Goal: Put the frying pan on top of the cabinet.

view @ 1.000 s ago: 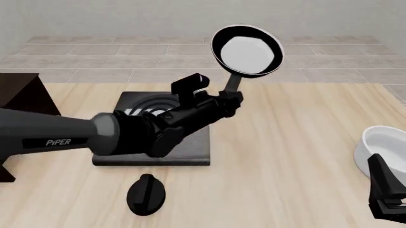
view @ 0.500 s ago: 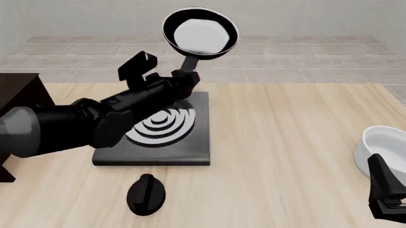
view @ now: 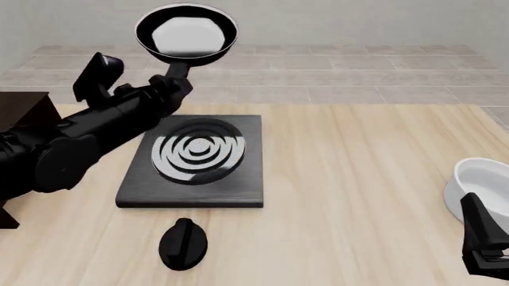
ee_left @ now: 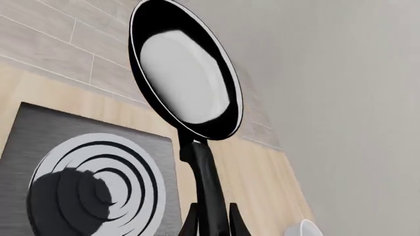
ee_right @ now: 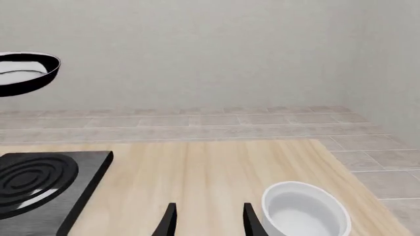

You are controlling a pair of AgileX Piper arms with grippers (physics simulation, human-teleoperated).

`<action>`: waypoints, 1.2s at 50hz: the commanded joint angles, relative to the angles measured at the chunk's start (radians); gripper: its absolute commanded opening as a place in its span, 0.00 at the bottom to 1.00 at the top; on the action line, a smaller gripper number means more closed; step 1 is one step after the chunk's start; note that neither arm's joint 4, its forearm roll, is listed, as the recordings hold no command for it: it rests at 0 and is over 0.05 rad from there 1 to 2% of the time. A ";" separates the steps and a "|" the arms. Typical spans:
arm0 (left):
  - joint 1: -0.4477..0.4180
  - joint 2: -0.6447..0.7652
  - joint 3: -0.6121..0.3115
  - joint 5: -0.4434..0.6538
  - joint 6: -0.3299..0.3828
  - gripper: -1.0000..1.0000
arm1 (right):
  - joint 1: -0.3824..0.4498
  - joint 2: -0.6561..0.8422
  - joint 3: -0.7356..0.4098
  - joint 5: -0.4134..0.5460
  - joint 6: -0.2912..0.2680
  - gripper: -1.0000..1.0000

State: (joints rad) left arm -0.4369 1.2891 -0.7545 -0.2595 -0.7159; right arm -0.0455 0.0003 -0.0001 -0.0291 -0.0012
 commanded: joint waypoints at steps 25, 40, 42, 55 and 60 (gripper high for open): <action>0.171 -0.330 0.067 0.187 0.037 0.00 | 0.010 0.000 0.000 0.000 -0.007 1.00; 0.233 -0.468 0.103 0.272 0.026 0.00 | 0.011 0.000 0.000 -0.002 -0.006 1.00; 0.247 -0.487 0.109 0.283 0.021 0.00 | 0.012 0.000 0.000 -0.002 -0.007 1.00; 0.301 -0.539 0.123 0.332 0.021 0.00 | 0.013 0.000 0.000 -0.003 -0.007 1.00; 0.317 -0.563 0.126 0.358 0.018 0.00 | 0.013 0.000 0.000 -0.003 -0.008 1.00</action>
State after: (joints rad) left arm -0.1627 0.7851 -0.6162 0.0439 -0.7081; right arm -0.0332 0.0003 -0.0001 -0.0316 -0.0091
